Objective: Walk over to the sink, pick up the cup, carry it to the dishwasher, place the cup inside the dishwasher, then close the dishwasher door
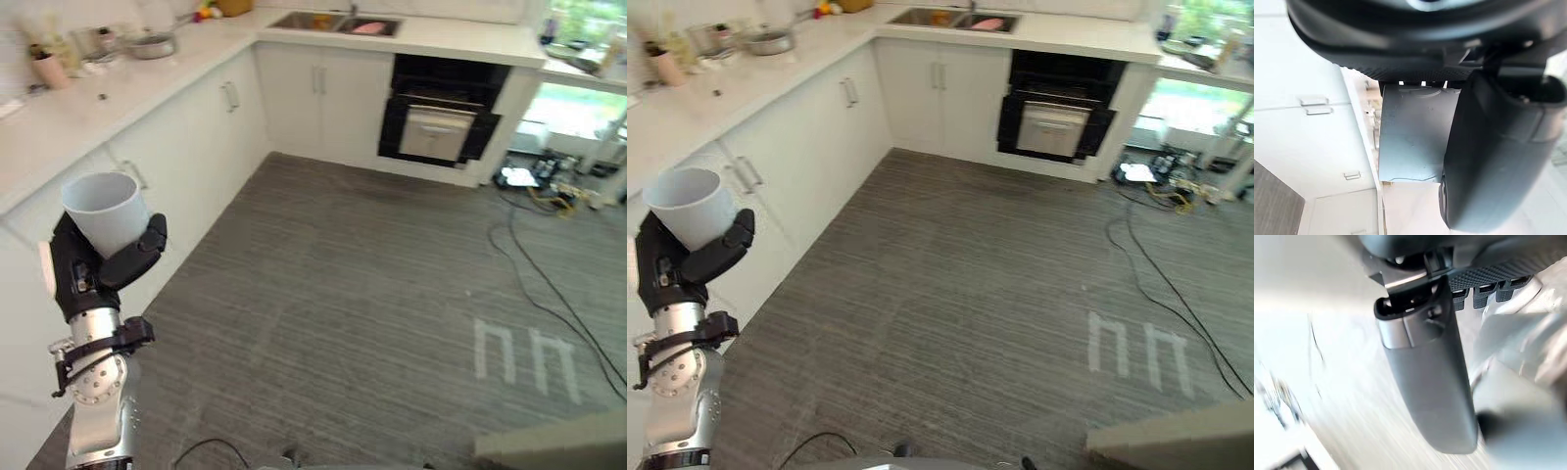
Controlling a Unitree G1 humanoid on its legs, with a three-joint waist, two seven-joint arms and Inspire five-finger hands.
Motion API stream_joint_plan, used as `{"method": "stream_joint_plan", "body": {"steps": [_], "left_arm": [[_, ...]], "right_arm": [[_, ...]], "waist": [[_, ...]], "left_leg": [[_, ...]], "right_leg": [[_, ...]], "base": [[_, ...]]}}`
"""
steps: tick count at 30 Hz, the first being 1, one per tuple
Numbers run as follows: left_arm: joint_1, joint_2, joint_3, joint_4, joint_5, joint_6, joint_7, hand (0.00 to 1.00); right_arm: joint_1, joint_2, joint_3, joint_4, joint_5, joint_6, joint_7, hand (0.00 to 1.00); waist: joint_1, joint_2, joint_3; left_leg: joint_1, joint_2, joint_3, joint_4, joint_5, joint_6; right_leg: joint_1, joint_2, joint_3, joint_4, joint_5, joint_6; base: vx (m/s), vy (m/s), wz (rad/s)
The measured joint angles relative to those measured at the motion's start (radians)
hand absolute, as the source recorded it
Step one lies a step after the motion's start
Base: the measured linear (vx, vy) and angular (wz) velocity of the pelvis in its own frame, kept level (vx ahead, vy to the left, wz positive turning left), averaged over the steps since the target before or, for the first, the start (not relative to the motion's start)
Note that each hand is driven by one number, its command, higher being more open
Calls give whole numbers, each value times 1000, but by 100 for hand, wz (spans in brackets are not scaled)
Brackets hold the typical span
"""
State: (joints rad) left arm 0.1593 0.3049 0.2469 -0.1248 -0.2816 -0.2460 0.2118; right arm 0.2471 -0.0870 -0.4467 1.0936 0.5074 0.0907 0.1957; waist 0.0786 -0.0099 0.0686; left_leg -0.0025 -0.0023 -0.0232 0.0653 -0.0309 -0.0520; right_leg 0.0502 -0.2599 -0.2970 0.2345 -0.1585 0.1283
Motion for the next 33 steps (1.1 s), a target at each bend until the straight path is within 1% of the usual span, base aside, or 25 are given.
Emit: {"method": "stream_joint_plan", "body": {"steps": [1,2,3,5,7,8,9,11,14,15,21,23,25,26,27,28,29,30,31,32,33], "left_arm": [[21,-31,-25,-25,2,0,-9,0],[37,-58,-71,-50,7,0,-27,0],[37,-62,-100,-56,8,0,-40,0],[42,-67,-180,-55,20,0,-82,0],[40,-66,-202,-55,29,0,-92,0],[36,-66,-214,-51,29,-1,-95,0],[30,-66,-217,-43,29,-3,-98,0],[8,-66,-219,8,28,-9,-103,0],[6,-65,-225,50,28,-9,-101,0],[-15,-53,-256,122,30,-10,-36,0],[-15,-53,-256,122,29,-9,-36,0],[-15,-59,-256,122,27,9,-36,0],[-15,-72,-257,124,24,49,-41,0],[-16,-92,-257,127,17,81,-50,0],[-17,-115,-267,129,2,114,-61,0],[-20,-117,-282,129,-2,132,-67,0],[-31,-116,-332,135,-15,178,-95,0],[-52,-129,-401,136,-17,223,-127,0],[-63,-144,-423,137,-17,233,-145,0],[-64,-155,-444,153,-18,258,-164,0],[-64,-155,-457,173,-23,284,-172,0]], "right_arm": [[-25,-20,29,-1,2,9,-7,100],[-43,-44,57,-7,14,22,1,100],[-51,-52,67,-9,19,29,2,100],[-90,-76,126,-21,48,62,1,100],[-108,-78,161,-45,69,72,2,100],[-124,-75,192,-53,92,80,6,100],[-127,-71,203,-53,95,85,9,100],[-124,-60,234,-52,124,101,16,100],[-120,-65,240,-53,167,113,16,100],[-89,-83,259,-103,158,124,15,100],[-88,-82,258,-99,158,122,16,100],[-89,-82,255,-89,158,120,23,100],[-90,-80,238,-78,158,117,28,100],[-90,-69,206,-60,158,110,32,100],[-91,-61,167,-55,157,104,41,100],[-92,-57,152,-53,154,101,40,100],[-88,-55,124,-39,130,99,32,100],[-64,-64,89,-11,120,83,24,100],[-63,-71,65,-20,117,55,20,100],[-76,-78,38,-25,120,31,15,100],[-83,-84,42,-25,120,20,21,100]], "waist": [[14,1,-4],[12,8,-5],[6,11,-4],[-16,4,-1],[-27,3,-2],[-44,4,-3],[-48,4,-3],[-64,4,-3],[-71,4,-3],[-120,37,-27],[-120,35,-25],[-119,33,-24],[-119,33,-22],[-119,30,-19],[-118,18,-12],[-117,9,-8],[-122,-10,-14],[-126,-2,-12],[-123,13,4],[-123,5,12],[-124,8,16]], "left_leg": [[-10,16,18,3,-11,-16],[-23,61,94,18,-12,-21],[-17,76,117,18,-2,-31],[36,90,131,-18,7,-43],[51,96,153,-30,8,-44],[57,99,167,-38,9,-46],[61,100,172,-41,9,-46],[71,103,184,-49,10,-47],[84,107,210,-55,10,-47],[107,95,221,-139,89,-37],[104,95,225,-129,86,-35],[103,95,225,-109,74,-33],[98,95,225,-65,47,-30],[91,91,225,-30,21,-27],[81,81,226,17,-15,-14],[78,72,230,51,-34,-5],[51,54,296,160,-78,36],[29,37,345,241,-132,66],[30,36,335,247,-166,72],[51,13,328,255,-185,81],[82,5,316,239,-191,89]], "right_leg": [[21,20,-1,-67,8,7],[27,47,-7,-95,21,-4],[35,54,-13,-101,22,-5],[75,74,-5,-128,25,-11],[76,80,16,-137,29,-13],[75,84,25,-149,36,-15],[75,86,29,-152,38,-16],[76,89,40,-158,44,-16],[76,94,63,-172,60,-15],[70,110,83,-229,127,-19],[72,111,83,-232,127,-19],[81,109,81,-233,127,-20],[93,103,80,-223,119,-19],[88,90,81,-177,90,-17],[69,60,81,-97,36,-21],[61,40,78,-58,9,-17],[62,-9,46,0,-31,-6],[73,-41,4,93,-55,-24],[32,-61,-15,223,-64,-36],[-64,-128,1,460,-23,-102],[-135,-146,40,606,63,-172]], "base": [[37,-185,-8],[36,-167,-5],[41,-147,1],[55,-108,-15],[28,-38,-34],[19,-20,-32],[15,-8,-24],[9,-2,-18],[-14,9,-22],[-13,5,-12],[0,0,0],[0,0,0],[0,0,0],[-30,61,7],[-34,86,13],[-28,135,43],[36,170,87],[60,166,99],[44,192,82],[22,206,42],[25,218,28]]}}
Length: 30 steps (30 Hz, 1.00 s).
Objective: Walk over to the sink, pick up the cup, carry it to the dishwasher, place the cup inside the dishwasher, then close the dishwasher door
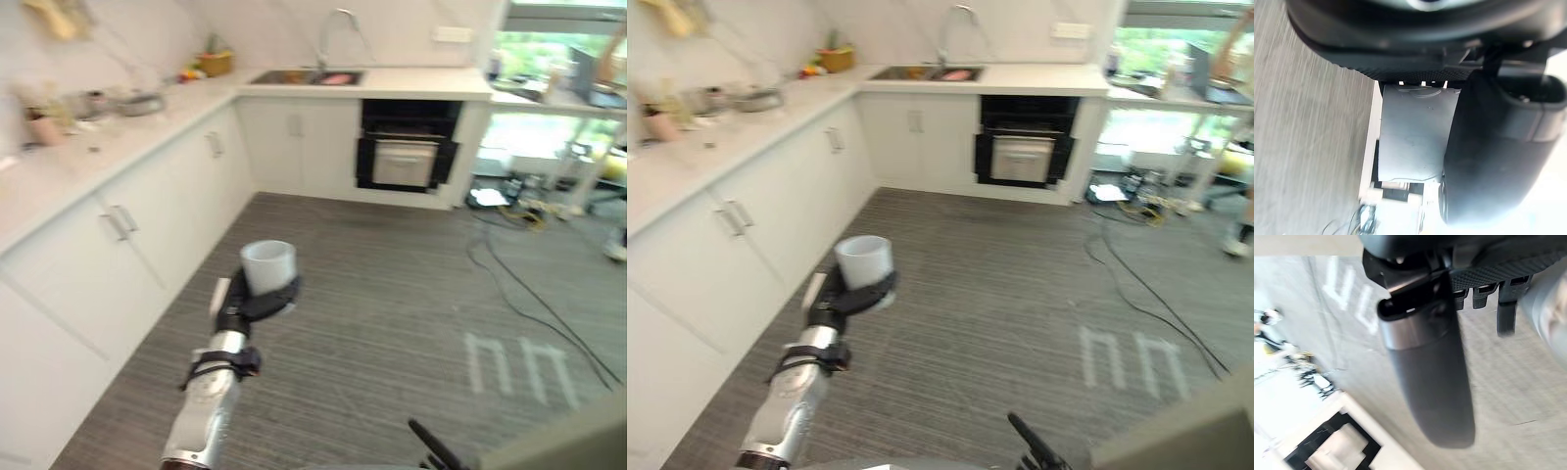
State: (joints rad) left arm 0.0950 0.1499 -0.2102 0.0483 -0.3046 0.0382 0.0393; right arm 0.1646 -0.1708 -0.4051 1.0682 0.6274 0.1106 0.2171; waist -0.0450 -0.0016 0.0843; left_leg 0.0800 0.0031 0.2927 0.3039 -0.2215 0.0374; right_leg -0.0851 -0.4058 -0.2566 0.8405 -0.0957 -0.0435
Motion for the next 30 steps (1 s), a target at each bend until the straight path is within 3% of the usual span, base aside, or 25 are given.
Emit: {"method": "stream_joint_plan", "body": {"steps": [1,3,6,8,10,11,12,14,15,17,18,19,20,21,22,23,25,26,28,29,30], "left_arm": [[0,-1,1,6,-6,7,1,0],[-8,15,21,7,-20,8,8,0],[-43,34,8,5,-20,8,7,0],[-82,35,6,-6,-20,8,9,0],[-109,43,7,-35,-22,8,15,0],[-112,47,7,-43,-23,8,14,0],[-112,47,7,-49,-25,8,12,0],[-112,34,5,-56,-24,8,-2,0],[-108,30,0,-59,-9,7,-4,0],[-88,15,-20,-62,-2,5,-1,0],[-62,-3,-22,-77,17,1,5,0],[-48,-11,-22,-85,23,-4,8,0],[-19,-23,-13,-92,30,-20,10,0],[5,-32,7,-104,30,-30,10,0],[15,-36,19,-115,30,-34,13,0],[29,-41,43,-136,30,-49,22,0],[42,-45,88,-148,29,-69,36,0],[52,-48,118,-164,29,-75,53,0],[64,-57,156,-193,30,-90,77,0],[75,-67,171,-229,30,-96,92,0],[91,-79,177,-268,31,-109,100,0]], "right_arm": [[-2,1,1,0,0,-7,7,100],[-13,44,26,-25,16,-41,21,100],[-4,72,68,-64,25,-54,11,100],[-9,75,122,-87,53,-53,-7,100],[-8,85,156,-111,59,-48,-17,100],[-7,87,156,-116,59,-51,-20,100],[-2,82,156,-129,59,-53,-25,100],[7,80,158,-173,57,-55,-35,100],[9,87,178,-222,55,-64,-48,100],[30,91,187,-317,55,-75,-67,100],[38,90,192,-354,55,-77,-73,100],[42,89,195,-369,54,-79,-73,100],[50,89,200,-384,30,-97,-72,100],[62,84,209,-393,1,-127,-72,100],[64,80,217,-396,-4,-143,-72,100],[65,71,220,-412,-3,-165,-72,100],[53,56,230,-443,0,-191,-72,100],[40,49,250,-485,3,-196,-74,100],[14,34,293,-563,3,-204,-88,100],[-3,31,316,-612,3,-219,-98,100],[-18,26,331,-633,3,-240,-105,100]], "waist": [[0,0,2],[-1,-12,10],[-4,-12,24],[-2,-10,31],[-1,-19,34],[-2,-18,35],[-8,1,37],[-6,39,34],[-5,36,36],[-10,41,35],[-11,51,39],[-10,57,41],[-1,64,44],[3,72,45],[2,73,47],[4,71,55],[15,65,62],[28,59,66],[38,57,67],[41,59,66],[48,76,57]], "left_leg": [[11,1,-4,-7,-2,2],[39,6,-42,-45,2,5],[73,4,-90,-96,9,3],[110,5,-112,-126,4,-17],[157,4,-124,-140,-26,-47],[174,6,-129,-138,-42,-58],[212,29,-133,-136,-71,-80],[247,83,-126,-122,-98,-105],[232,104,-116,-49,-89,-118],[160,140,-115,150,-59,-139],[69,186,-119,363,20,-160],[19,216,-123,470,95,-157],[-48,273,-128,633,285,-150],[-117,314,-129,788,288,-124],[-157,325,-129,851,253,-99],[-229,325,-129,912,182,-44],[-308,299,-103,833,88,-38],[-335,272,-88,682,42,-42],[-348,202,-97,350,35,-60],[-347,156,-113,86,84,-109],[-348,146,-118,-122,142,-174]], "right_leg": [[-37,8,28,56,-13,16],[-117,95,47,92,-87,53],[-140,199,32,-186,-105,89],[-149,247,36,-511,-18,101],[-160,246,36,-714,101,117],[-161,247,36,-711,135,114],[-151,261,41,-672,215,95],[-169,308,44,-559,171,63],[-176,320,45,-501,115,50],[-160,339,36,-470,57,35],[-124,369,39,-491,39,28],[-98,390,40,-515,34,24],[-22,429,59,-585,31,17],[47,464,77,-641,31,-3],[72,477,86,-657,26,-12],[116,491,106,-677,17,-34],[171,494,146,-701,3,-53],[194,488,182,-702,-12,-64],[217,466,224,-691,-40,-60],[228,449,235,-686,-49,-42],[241,451,239,-686,-48,-33]], "base": [[124,185,23],[163,79,40],[236,-33,55],[343,-91,40],[448,-161,23],[605,-253,18],[432,-191,14],[531,-255,-2],[482,-305,-16],[364,-281,-15],[285,-204,-23],[366,-193,-43],[411,-110,-51],[425,-85,-52],[447,-73,-51],[528,-83,-55],[475,-47,-68],[414,31,-81],[472,74,-67],[444,134,-40],[446,156,-37]]}}
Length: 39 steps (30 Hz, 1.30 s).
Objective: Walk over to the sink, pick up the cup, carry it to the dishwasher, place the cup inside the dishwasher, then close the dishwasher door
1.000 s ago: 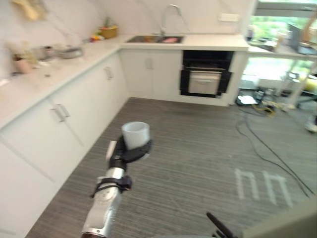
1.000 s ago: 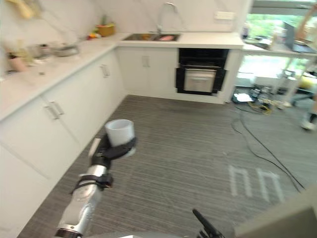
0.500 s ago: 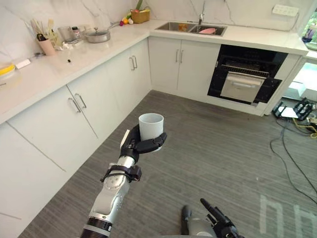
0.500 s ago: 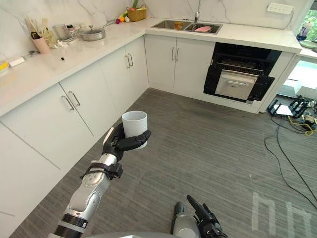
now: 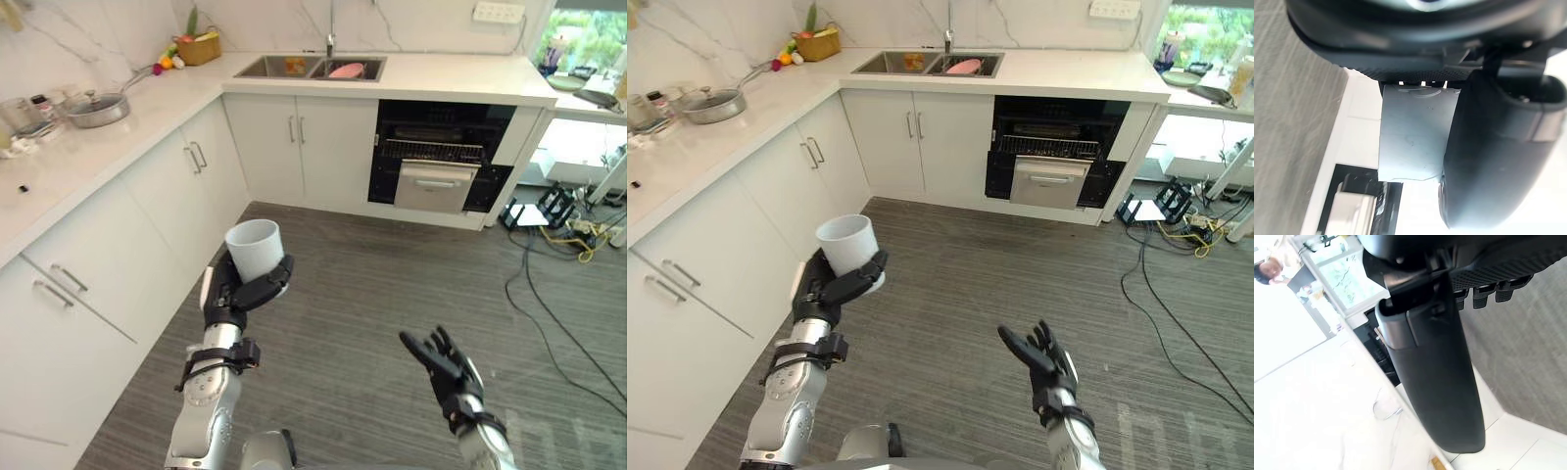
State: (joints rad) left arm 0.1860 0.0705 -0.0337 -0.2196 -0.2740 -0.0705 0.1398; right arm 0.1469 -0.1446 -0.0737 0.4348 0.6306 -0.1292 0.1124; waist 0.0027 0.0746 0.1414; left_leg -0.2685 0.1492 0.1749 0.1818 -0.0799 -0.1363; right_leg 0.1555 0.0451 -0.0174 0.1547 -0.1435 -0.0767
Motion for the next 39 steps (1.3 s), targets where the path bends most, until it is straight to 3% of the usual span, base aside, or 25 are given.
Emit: {"method": "stream_joint_plan", "body": {"steps": [2,3,5,8,9,10,11,12,13,14,16,17,19,21,22,23,24,26,28,30,32,33,34,37,39], "left_arm": [[2,-3,2,-24,0,-29,8,0],[2,4,11,-21,0,-50,8,0],[14,10,54,-18,0,-54,11,0],[40,-4,114,-18,0,-79,14,0],[41,-3,121,-19,0,-106,12,0],[33,3,121,-23,0,-130,7,0],[30,7,121,-31,0,-136,4,0],[29,16,114,-50,1,-136,4,0],[29,17,109,-56,1,-136,4,0],[19,17,94,-60,3,-142,5,0],[1,20,75,-60,3,-156,5,0],[-18,25,62,-60,4,-171,3,0],[-42,37,43,-60,25,-187,-24,0],[-48,73,19,-39,40,-200,-37,0],[-48,83,12,-24,40,-200,-37,0],[-43,96,-1,-1,43,-195,-37,0],[-29,75,-25,16,47,-194,-37,0],[-25,46,-62,20,52,-194,-39,0],[-27,42,-80,22,60,-194,-49,0],[-26,39,-91,33,68,-193,-47,0],[-29,31,-96,34,91,-193,-39,0],[-29,20,-96,41,98,-193,-29,0],[-28,8,-93,63,98,-194,-19,0],[-13,0,-89,85,90,-192,-1,0],[18,-11,-80,83,90,-193,11,0]], "right_arm": [[-10,1,17,-9,-1,-7,-4,100],[-10,9,21,-14,-2,-7,-8,100],[-19,22,27,-20,-3,-3,-13,100],[-36,13,32,-24,-3,16,-15,100],[-35,18,34,-22,-2,32,-16,100],[-36,30,37,-21,0,41,-16,100],[-37,39,38,-19,-1,42,-16,100],[-34,57,39,-10,-9,42,-16,100],[-30,66,44,-8,-28,42,-16,100],[-19,88,51,-8,-46,42,-15,100],[-9,104,62,-13,-44,41,-13,100],[2,112,62,-35,-44,37,-9,100],[26,112,61,-91,-45,37,3,100],[48,108,58,-145,-43,21,21,100],[52,105,57,-152,-42,12,23,100],[61,95,53,-165,-39,2,23,100],[66,71,49,-166,-33,-1,22,100],[69,54,37,-169,-25,-3,17,100],[68,53,33,-194,-26,-4,7,100],[68,68,33,-213,-27,-3,-5,100],[71,72,28,-236,-28,-3,-4,100],[72,67,13,-239,-49,-4,2,100],[75,56,6,-239,-67,-5,2,100],[75,41,6,-247,-66,-20,5,100],[55,34,32,-262,-66,-51,9,100]], "waist": [[15,9,4],[17,7,3],[25,-43,-16],[37,-55,-14],[38,-79,-20],[36,-107,-18],[35,-119,-12],[27,-130,-6],[23,-128,-4],[11,-118,3],[-2,-114,6],[-5,-108,8],[-18,-101,13],[-21,-108,13],[-22,-111,11],[-30,-120,6],[-44,-90,2],[-44,-44,-13],[-47,-27,-23],[-50,-24,-25],[-53,-19,-22],[-51,-1,-12],[-42,23,-12],[-40,31,-15],[-15,26,-15]], "left_leg": [[0,10,26,-45,9,-16],[19,7,19,-22,90,21],[22,-46,17,54,126,38],[51,-116,24,142,74,147],[75,-151,44,146,42,186],[100,-190,56,166,4,203],[119,-207,60,181,-21,212],[164,-226,57,202,-64,230],[191,-229,53,209,-83,235],[264,-226,26,199,-115,234],[329,-214,-1,157,-128,227],[359,-198,-20,130,-138,217],[385,-160,-51,107,-158,201],[447,-135,-57,85,-186,152],[469,-139,-57,79,-199,143],[517,-150,-68,77,-237,127],[558,-134,-82,76,-272,122],[587,-87,-85,66,-303,128],[596,-48,-78,98,-306,140],[534,-15,-57,263,-269,179],[408,39,-39,527,-135,140],[338,89,-39,687,38,111],[275,138,-52,832,143,81],[142,155,-27,979,-2,123],[72,86,18,768,-96,120]], "right_leg": [[55,7,16,2,-41,28],[107,3,26,17,-93,41],[120,-65,50,64,-163,58],[87,-143,60,241,-182,68],[37,-187,39,392,-178,133],[-39,-245,30,581,-134,270],[-74,-272,31,679,-86,335],[-121,-310,26,838,-7,341],[-149,-319,15,914,-18,320],[-210,-317,-25,1026,-66,237],[-294,-301,-63,1032,-104,186],[-374,-288,-89,957,-121,158],[-445,-248,-118,655,-116,150],[-437,-207,-128,135,51,189],[-435,-210,-131,71,82,196],[-433,-225,-143,69,108,178],[-433,-219,-152,141,160,159],[-448,-177,-154,216,170,131],[-471,-157,-184,301,147,55],[-461,-140,-195,327,97,29],[-426,-125,-212,321,55,15],[-369,-98,-214,300,26,5],[-303,-68,-210,258,11,-6],[-190,-41,-195,191,-10,-31],[-112,-36,-132,119,-16,-34]], "base": [[490,212,-30],[633,295,-33],[539,244,-42],[526,233,-47],[501,190,-14],[489,168,-5],[480,136,4],[377,87,4],[551,99,16],[512,61,28],[350,20,33],[309,-71,40],[389,-121,37],[396,-166,6],[448,-214,9],[485,-219,22],[499,-218,27],[468,-216,16],[442,-263,0],[366,-272,-6],[360,-255,4],[414,-187,-8],[436,-162,-13],[445,-109,-24],[470,-95,-76]]}}
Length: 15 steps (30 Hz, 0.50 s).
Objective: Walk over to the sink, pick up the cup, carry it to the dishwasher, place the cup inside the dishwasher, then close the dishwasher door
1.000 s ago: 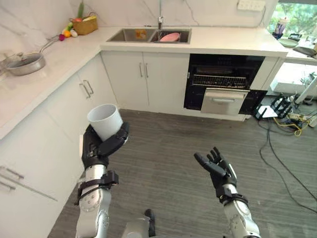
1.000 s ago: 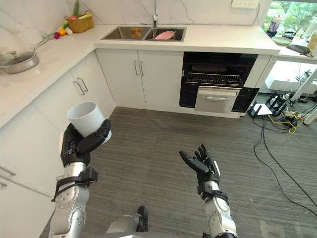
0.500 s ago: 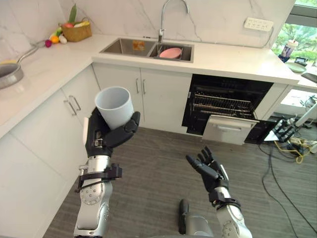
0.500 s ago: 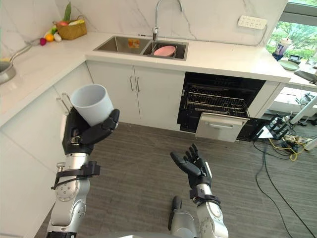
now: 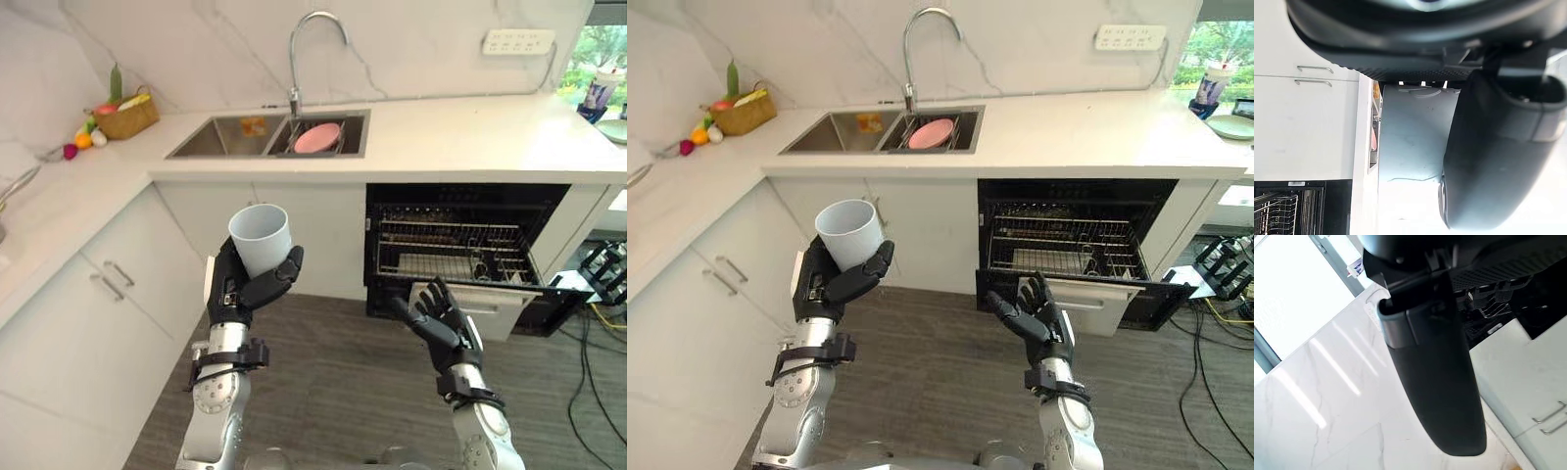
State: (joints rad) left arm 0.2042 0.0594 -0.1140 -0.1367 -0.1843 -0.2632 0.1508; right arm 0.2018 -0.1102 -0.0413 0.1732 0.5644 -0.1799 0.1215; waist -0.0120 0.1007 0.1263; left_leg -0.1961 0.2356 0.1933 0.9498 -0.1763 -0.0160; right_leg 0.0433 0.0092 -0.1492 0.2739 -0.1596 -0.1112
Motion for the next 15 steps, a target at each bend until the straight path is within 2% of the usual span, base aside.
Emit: {"method": "stream_joint_plan", "body": {"steps": [1,2,3,4,5,6,7,8,9,10,11,12,13,14,15], "left_arm": [[6,-5,4,-5,2,0,4,0],[15,-12,10,-22,10,1,13,0],[16,-20,15,-41,10,2,17,0],[16,-24,21,-52,11,4,17,0],[16,-29,33,-70,9,5,17,0],[16,-30,43,-79,9,5,17,0],[17,-30,48,-81,9,5,17,0],[21,-30,56,-84,9,4,19,0],[26,-27,76,-88,9,4,20,0],[29,-26,89,-88,9,5,25,0],[39,-30,112,-88,10,5,38,0],[46,-29,125,-88,10,5,52,0],[53,-31,144,-88,10,6,68,0],[53,-34,150,-88,11,7,72,0],[54,-37,163,-90,13,6,78,0]], "right_arm": [[-14,-7,12,0,0,-2,2,100],[-37,-15,34,0,-1,-3,6,100],[-50,-26,50,1,-9,-3,6,100],[-55,-26,55,1,-13,-2,7,100],[-56,-28,57,2,-18,-3,11,100],[-54,-33,54,11,-18,-3,11,100],[-51,-38,52,18,-18,-3,11,100],[-40,-50,48,25,-18,-3,12,100],[-36,-59,49,34,-18,-3,16,100],[-36,-59,49,40,-18,-3,19,100],[-37,-58,53,46,-19,-4,25,100],[-37,-57,58,47,-19,-6,31,100],[-37,-57,77,51,-20,-6,33,100],[-38,-58,86,54,-21,-6,33,100],[-43,-59,109,71,-22,-6,33,100]], "waist": [[10,1,-1],[23,2,-4],[23,4,-7],[23,5,-8],[23,5,-11],[23,7,-11],[23,11,-14],[25,17,-20],[29,6,-28],[29,-6,-34],[35,-22,-42],[48,-32,-46],[51,-48,-55],[53,-49,-55],[69,-52,-58]], "left_leg": [[-11,-24,2,-100,-11,-11],[-19,-58,11,-333,-8,-20],[-21,-82,16,-558,19,-50],[-19,-90,19,-654,43,-63],[-16,-103,23,-798,98,-85],[-21,-106,24,-853,136,-99],[-20,-106,26,-860,147,-101],[-8,-109,32,-860,165,-86],[9,-121,17,-847,228,-50],[9,-136,10,-826,251,-36],[9,-168,-1,-777,262,-21],[8,-191,0,-735,247,1],[-5,-217,16,-665,186,32],[-10,-223,20,-628,159,40],[-8,-226,36,-578,118,48]], "right_leg": [[8,0,22,-12,1,1],[19,3,51,-35,7,11],[49,8,64,-63,9,16],[61,11,67,-73,7,21],[83,14,70,-88,-4,39],[109,16,69,-96,-19,62],[126,17,66,-99,-28,74],[156,19,61,-97,-55,96],[177,4,67,-82,-106,105],[184,-12,74,-71,-128,110],[187,-48,98,-41,-166,131],[187,-78,111,-16,-194,147],[190,-116,110,11,-221,168],[193,-131,108,27,-224,172],[189,-145,102,69,-224,174]], "base": [[385,-49,-99],[466,-18,-75],[400,1,-60],[513,20,-36],[438,52,-30],[431,70,-27],[425,123,-28],[409,170,-37],[407,188,-41],[386,197,-53],[392,198,-58],[468,216,-60],[397,174,-35],[387,177,-20],[357,175,-29]]}}
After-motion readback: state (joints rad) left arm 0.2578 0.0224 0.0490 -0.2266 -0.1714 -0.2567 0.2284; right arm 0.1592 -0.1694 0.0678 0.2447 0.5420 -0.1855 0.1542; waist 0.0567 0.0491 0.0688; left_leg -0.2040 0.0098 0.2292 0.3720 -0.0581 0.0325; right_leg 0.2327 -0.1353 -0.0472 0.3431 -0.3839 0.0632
